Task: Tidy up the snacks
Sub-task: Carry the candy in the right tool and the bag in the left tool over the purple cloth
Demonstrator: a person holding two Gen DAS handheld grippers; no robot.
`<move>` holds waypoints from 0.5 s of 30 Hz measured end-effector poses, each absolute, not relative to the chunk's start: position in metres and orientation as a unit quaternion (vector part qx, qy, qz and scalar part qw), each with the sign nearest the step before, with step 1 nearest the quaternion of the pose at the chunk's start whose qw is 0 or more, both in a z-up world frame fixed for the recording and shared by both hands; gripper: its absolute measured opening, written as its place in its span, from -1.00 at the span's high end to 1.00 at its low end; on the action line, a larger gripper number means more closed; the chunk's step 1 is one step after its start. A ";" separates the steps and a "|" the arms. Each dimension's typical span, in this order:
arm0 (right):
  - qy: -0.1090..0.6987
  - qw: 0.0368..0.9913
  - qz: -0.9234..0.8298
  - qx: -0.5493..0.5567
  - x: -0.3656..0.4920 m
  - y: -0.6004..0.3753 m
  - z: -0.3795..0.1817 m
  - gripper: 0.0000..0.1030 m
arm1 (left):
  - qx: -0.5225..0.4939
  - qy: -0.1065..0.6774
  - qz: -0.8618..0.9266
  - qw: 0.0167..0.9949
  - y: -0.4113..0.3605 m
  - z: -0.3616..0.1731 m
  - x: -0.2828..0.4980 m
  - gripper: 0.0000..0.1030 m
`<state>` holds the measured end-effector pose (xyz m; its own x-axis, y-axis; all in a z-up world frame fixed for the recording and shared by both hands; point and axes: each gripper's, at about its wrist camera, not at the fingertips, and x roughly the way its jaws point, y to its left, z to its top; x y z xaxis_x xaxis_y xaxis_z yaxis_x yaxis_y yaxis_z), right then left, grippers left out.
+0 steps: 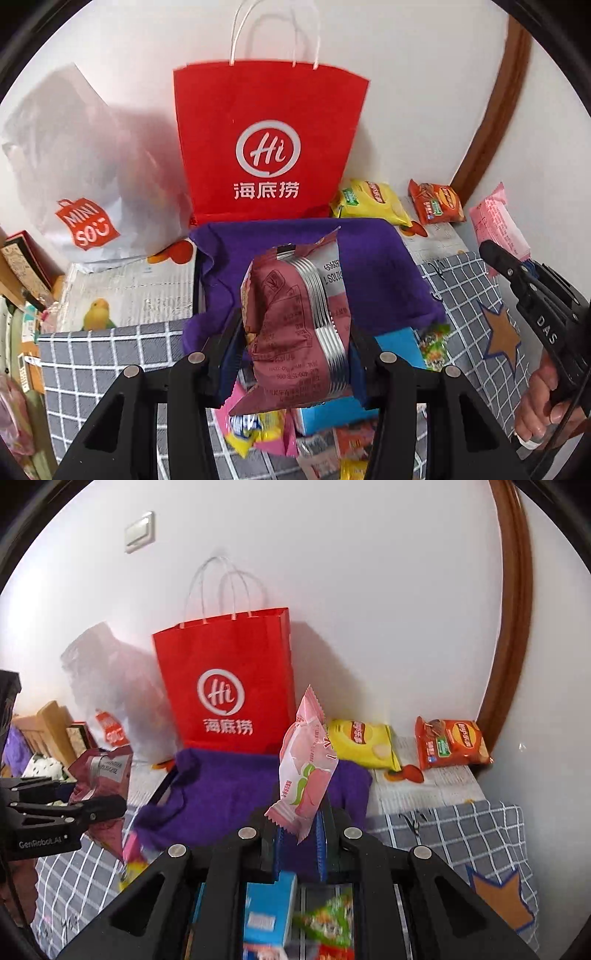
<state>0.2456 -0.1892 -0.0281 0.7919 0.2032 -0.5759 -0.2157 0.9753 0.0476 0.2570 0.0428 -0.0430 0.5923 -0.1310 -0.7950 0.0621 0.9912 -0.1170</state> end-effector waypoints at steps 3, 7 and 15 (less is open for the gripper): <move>0.310 0.945 0.103 -0.010 0.271 -0.188 -0.035 0.72 | -0.031 0.453 -0.055 0.889 0.043 -0.047 0.280 0.11; 0.320 0.942 0.098 -0.015 0.305 -0.188 -0.043 0.72 | -0.026 0.452 -0.048 0.890 0.044 -0.049 0.308 0.11; 0.347 0.932 0.101 -0.033 0.357 -0.184 -0.071 0.72 | -0.027 0.466 -0.049 0.883 0.045 -0.082 0.356 0.11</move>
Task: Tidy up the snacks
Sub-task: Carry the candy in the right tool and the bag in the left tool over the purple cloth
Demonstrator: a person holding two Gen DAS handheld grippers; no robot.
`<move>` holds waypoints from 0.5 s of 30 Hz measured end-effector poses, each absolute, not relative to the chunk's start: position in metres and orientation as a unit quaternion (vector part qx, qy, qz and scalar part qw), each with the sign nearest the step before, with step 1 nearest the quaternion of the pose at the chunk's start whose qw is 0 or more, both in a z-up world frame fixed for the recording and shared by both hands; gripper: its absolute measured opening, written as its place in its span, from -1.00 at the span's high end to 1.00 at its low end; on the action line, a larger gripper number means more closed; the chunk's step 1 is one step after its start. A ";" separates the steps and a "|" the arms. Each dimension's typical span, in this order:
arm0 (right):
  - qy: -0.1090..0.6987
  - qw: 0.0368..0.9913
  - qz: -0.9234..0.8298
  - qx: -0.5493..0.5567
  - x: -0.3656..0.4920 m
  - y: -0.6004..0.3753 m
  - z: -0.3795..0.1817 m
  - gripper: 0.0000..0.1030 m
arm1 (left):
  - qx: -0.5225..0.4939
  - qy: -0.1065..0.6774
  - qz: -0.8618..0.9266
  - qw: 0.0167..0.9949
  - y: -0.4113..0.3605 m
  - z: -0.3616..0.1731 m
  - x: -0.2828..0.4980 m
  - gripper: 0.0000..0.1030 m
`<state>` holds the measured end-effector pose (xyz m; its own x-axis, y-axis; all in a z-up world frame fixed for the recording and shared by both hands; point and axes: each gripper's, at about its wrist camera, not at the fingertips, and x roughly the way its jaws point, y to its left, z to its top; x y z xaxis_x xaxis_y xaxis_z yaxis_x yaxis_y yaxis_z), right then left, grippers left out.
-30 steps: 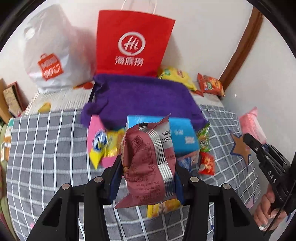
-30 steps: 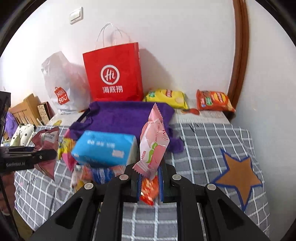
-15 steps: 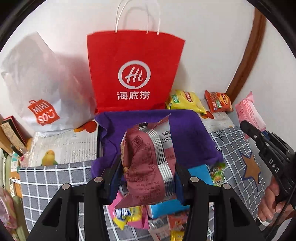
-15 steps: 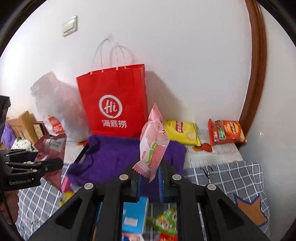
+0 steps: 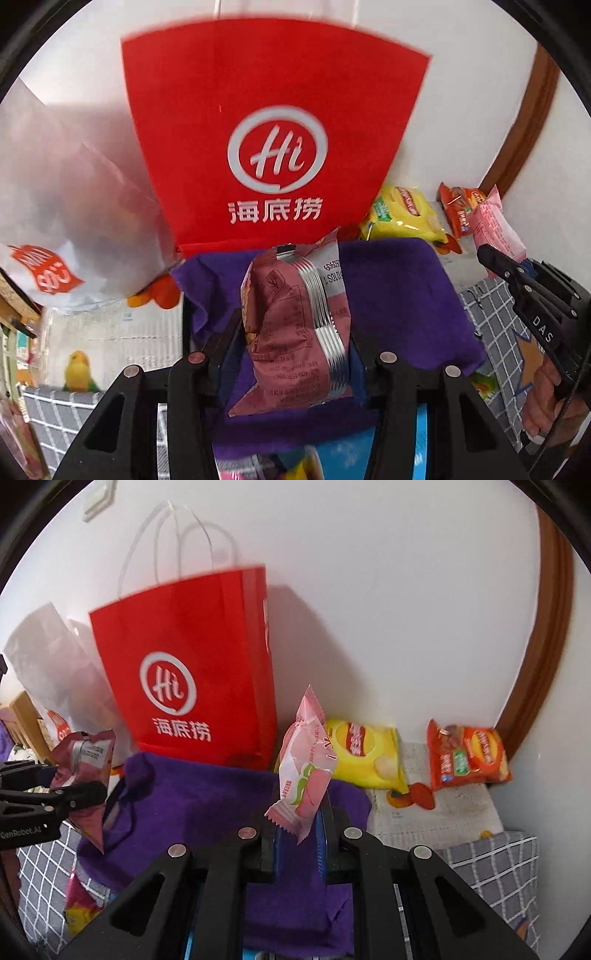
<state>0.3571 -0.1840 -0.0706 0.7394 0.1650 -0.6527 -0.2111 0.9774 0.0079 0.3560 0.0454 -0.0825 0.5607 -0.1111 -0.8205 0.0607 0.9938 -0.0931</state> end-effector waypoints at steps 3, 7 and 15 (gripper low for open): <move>0.367 0.923 0.111 -0.027 0.372 -0.180 -0.085 0.72 | -0.035 0.479 -0.050 0.876 0.051 -0.103 0.368 0.11; 0.378 0.918 0.110 -0.056 0.380 -0.173 -0.105 0.72 | -0.025 0.502 -0.041 0.863 0.057 -0.125 0.378 0.11; 0.416 0.900 0.106 -0.079 0.395 -0.167 -0.138 0.72 | -0.027 0.520 -0.027 0.853 0.063 -0.143 0.384 0.11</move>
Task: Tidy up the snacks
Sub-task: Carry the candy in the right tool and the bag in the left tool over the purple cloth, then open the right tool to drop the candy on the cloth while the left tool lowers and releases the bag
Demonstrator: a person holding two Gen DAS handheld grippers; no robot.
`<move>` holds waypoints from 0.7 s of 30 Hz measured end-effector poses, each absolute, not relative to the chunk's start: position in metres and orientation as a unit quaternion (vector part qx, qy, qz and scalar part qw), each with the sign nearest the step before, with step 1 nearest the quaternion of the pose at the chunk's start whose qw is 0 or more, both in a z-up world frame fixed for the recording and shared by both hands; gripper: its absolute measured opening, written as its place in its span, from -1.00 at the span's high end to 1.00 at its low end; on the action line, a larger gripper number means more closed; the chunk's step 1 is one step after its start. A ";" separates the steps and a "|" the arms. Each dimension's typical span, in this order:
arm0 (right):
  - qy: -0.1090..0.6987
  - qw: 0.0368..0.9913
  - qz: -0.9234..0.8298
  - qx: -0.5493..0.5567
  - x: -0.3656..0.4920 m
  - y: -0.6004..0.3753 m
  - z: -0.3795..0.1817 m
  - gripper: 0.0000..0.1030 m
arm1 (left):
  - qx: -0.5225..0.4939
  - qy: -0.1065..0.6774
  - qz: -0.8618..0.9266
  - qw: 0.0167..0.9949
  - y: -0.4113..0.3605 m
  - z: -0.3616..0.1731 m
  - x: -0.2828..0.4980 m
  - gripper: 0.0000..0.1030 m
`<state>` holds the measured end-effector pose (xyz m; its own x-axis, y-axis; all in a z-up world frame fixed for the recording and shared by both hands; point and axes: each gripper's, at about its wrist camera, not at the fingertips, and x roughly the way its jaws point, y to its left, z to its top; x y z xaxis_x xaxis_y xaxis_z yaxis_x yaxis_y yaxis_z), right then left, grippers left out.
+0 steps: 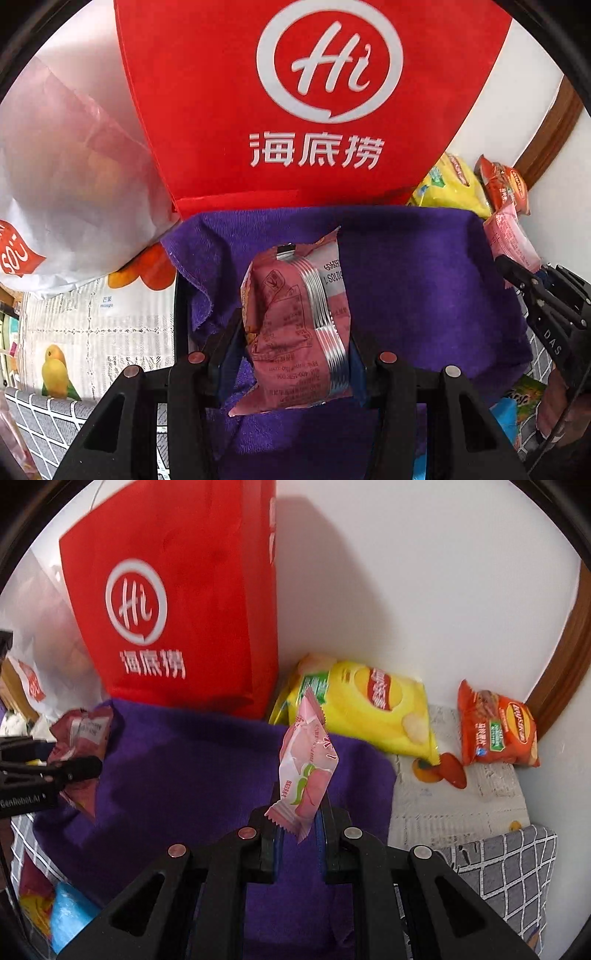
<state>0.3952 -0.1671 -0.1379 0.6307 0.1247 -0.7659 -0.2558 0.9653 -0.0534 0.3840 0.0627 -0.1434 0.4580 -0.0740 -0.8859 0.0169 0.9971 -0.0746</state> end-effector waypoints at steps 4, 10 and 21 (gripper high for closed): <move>0.432 0.891 0.109 -0.092 0.397 -0.160 -0.148 0.72 | -0.025 0.529 -0.024 0.848 0.060 -0.151 0.386 0.11; 0.436 0.887 0.113 -0.103 0.396 -0.155 -0.151 0.73 | -0.017 0.536 -0.024 0.844 0.049 -0.159 0.392 0.11; 0.444 0.882 0.093 -0.129 0.396 -0.153 -0.155 0.73 | -0.023 0.547 -0.032 0.836 0.041 -0.166 0.401 0.10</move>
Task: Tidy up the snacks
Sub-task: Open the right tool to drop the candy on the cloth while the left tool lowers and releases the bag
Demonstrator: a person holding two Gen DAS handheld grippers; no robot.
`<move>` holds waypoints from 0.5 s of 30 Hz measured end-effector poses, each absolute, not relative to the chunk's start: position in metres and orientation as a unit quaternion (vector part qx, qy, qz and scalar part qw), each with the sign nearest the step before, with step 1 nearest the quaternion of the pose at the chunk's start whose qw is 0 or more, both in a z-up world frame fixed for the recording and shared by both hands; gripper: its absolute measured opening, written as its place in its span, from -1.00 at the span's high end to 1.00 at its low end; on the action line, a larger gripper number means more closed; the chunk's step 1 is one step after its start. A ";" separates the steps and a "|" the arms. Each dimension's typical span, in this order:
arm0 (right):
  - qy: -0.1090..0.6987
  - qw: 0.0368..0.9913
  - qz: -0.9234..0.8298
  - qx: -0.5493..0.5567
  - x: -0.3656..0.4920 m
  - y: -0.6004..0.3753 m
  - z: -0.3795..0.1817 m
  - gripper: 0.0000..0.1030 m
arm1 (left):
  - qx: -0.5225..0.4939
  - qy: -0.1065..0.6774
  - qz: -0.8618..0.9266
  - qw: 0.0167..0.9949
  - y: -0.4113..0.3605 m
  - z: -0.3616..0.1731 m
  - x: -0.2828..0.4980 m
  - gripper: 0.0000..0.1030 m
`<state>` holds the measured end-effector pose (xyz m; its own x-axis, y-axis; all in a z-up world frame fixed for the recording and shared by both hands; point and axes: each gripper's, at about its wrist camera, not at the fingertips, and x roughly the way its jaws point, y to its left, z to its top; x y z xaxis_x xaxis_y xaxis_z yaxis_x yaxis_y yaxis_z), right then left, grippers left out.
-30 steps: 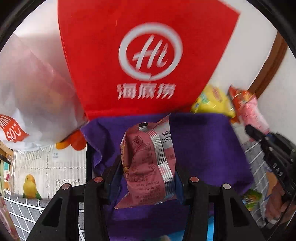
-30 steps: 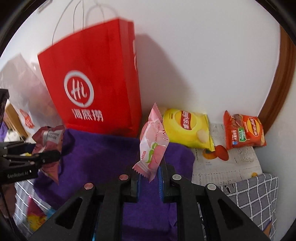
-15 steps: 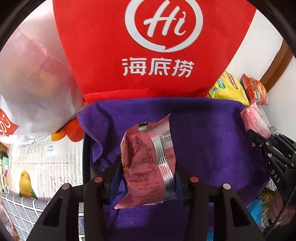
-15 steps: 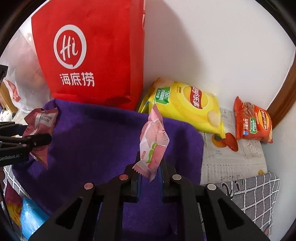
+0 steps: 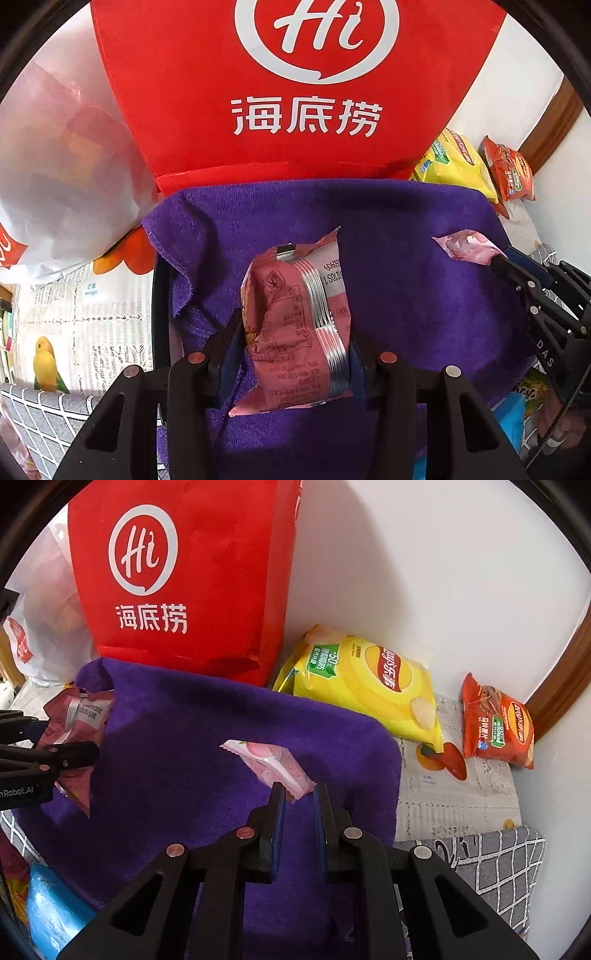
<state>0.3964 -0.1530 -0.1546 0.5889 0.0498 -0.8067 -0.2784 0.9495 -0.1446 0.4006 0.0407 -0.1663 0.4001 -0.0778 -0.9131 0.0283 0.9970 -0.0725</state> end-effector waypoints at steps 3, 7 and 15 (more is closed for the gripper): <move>0.446 0.879 0.094 -0.138 0.396 -0.150 -0.156 0.73 | -0.022 0.547 -0.030 0.836 0.042 -0.166 0.400 0.09; 0.443 0.880 0.093 -0.144 0.393 -0.150 -0.150 0.51 | -0.021 0.549 -0.029 0.835 0.046 -0.166 0.397 0.09; 0.400 0.901 0.118 -0.120 0.378 -0.153 -0.117 -0.09 | -0.021 0.548 -0.037 0.835 0.045 -0.164 0.397 0.04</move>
<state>0.3782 -0.1534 -0.1174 0.6526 0.1173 -0.7486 -0.3090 0.9433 -0.1216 0.3966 0.0449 -0.1643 0.3963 -0.0858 -0.9141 0.0394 0.9963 -0.0765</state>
